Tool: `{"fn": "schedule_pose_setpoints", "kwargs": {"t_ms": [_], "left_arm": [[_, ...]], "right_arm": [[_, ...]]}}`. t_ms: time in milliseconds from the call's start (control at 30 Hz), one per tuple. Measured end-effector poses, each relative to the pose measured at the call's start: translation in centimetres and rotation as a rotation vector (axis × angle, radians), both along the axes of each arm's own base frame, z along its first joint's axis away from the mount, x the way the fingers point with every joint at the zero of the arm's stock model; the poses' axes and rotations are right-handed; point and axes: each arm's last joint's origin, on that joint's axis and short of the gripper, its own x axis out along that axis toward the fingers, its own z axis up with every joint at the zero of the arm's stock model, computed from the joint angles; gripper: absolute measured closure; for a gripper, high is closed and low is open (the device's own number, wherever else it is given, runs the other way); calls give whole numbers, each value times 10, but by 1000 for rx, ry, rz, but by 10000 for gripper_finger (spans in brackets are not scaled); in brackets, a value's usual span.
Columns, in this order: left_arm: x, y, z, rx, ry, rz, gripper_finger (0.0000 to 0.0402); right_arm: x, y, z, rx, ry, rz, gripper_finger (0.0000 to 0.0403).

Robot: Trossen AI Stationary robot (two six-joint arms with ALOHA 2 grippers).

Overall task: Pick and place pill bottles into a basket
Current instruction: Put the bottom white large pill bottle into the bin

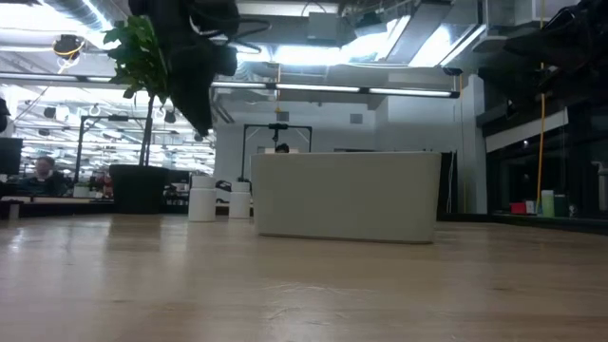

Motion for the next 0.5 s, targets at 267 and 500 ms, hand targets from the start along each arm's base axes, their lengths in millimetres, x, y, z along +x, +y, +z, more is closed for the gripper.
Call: {"fn": "schedule_pose_setpoints", "kwargs": {"t_ms": [267, 500], "left_arm": [[1, 0, -27, -5, -36, -17, 160], [0, 5, -33, 77, -10, -8, 160]], "right_arm": [[0, 0, 0, 0, 0, 0, 158], [0, 0, 0, 0, 0, 0, 158]]}}
